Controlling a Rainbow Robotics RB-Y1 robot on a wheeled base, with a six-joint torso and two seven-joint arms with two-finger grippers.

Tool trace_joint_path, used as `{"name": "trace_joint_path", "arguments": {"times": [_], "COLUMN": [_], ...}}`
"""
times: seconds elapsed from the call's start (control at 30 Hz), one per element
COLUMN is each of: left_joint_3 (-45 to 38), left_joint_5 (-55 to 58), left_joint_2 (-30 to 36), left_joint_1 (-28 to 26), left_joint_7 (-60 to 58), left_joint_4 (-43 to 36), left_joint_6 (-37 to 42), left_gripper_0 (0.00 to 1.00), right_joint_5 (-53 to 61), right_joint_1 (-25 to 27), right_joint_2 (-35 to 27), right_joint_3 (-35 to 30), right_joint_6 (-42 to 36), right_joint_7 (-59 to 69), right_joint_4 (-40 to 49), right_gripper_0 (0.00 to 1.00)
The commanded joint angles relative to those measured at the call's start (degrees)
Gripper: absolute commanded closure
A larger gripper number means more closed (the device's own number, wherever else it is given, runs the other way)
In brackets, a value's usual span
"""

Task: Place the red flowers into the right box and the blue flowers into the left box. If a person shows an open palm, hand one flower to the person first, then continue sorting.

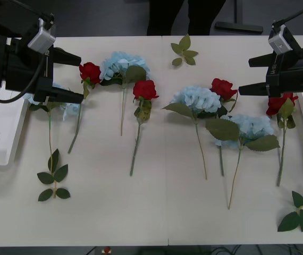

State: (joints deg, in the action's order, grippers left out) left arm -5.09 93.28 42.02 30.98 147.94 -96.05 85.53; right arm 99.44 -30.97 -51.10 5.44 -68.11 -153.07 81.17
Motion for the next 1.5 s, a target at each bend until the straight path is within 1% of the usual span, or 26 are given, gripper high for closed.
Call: {"name": "trace_joint_path", "arguments": {"times": [0.03,0.17,0.23,0.33,0.43,0.53,0.7,0.83,0.97,1.07,1.13,1.23,1.33,1.5], "left_joint_3": [-1.68,-3.0,-3.52,-3.61,-3.61,-3.52,-1.77,1.57,5.18,7.55,9.48,11.86,13.09,13.61], "left_joint_5": [0.76,-0.65,-1.7,-3.64,-8.82,-15.5,-26.84,-32.99,-38.27,-43.1,-46.09,-49.87,-53.56,-58.92], "left_joint_2": [-0.53,-0.27,0.35,2.19,3.95,4.74,4.74,4.83,4.39,4.13,3.95,3.25,1.58,-1.15], "left_joint_1": [-2.68,-2.42,-2.33,-2.33,-3.03,-6.02,-12.79,-17.89,-20.79,-20.61,-19.29,-16.83,-13.32,-10.15], "left_joint_7": [-0.9,-1.69,-3.89,-10.75,-19.01,-26.65,-37.02,-45.11,-55.31,-62.6,-65.94,-70.95,-76.93,-78.25], "left_joint_4": [0.08,0.16,0.16,0.16,0.16,0.16,-0.1,-0.1,-0.1,-0.1,-0.01,-0.01,1.22,5.09], "left_joint_6": [-0.89,-0.98,-1.59,-3.62,-5.2,-8.8,-16.36,-23.3,-27.52,-27.96,-27.7,-26.12,-22.86,-22.25], "left_gripper_0": [0.0,0.0,0.0,0.0,0.0,0.0,0.0,0.0,0.0,0.0,0.0,0.0,0.0,0.0], "right_joint_5": [1.37,3.47,3.47,3.39,1.89,-2.06,-10.24,-17.97,-23.33,-26.85,-28.96,-32.21,-36.43,-42.76], "right_joint_1": [2.14,2.05,2.05,1.96,1.44,0.38,-1.82,-3.66,-3.84,-3.84,-3.84,-2.87,-1.11,-0.06], "right_joint_2": [-1.28,-2.6,-2.95,-3.39,-4.27,-5.67,-7.87,-9.28,-11.12,-12.97,-13.85,-14.2,-14.11,-13.15], "right_joint_3": [0.88,0.36,-0.79,-2.9,-4.48,-4.83,-4.83,-4.83,-4.74,-4.74,-4.74,-4.57,-4.57,-2.72], "right_joint_6": [-0.97,-3.7,-4.84,-6.69,-7.48,-7.48,-7.74,-10.73,-13.37,-16.35,-17.85,-18.99,-18.82,-18.46], "right_joint_7": [0.14,4.71,7.69,13.14,18.94,24.92,34.5,41.97,48.92,52.61,55.07,57.44,58.85,58.85], "right_joint_4": [0.92,2.77,4.7,6.9,9.01,10.85,12.08,12.0,12.08,12.0,12.0,12.0,12.0,12.0], "right_gripper_0": [0.0,0.0,0.0,0.0,0.0,0.0,0.0,0.0,0.0,0.0,0.0,0.0,0.0,0.0]}}
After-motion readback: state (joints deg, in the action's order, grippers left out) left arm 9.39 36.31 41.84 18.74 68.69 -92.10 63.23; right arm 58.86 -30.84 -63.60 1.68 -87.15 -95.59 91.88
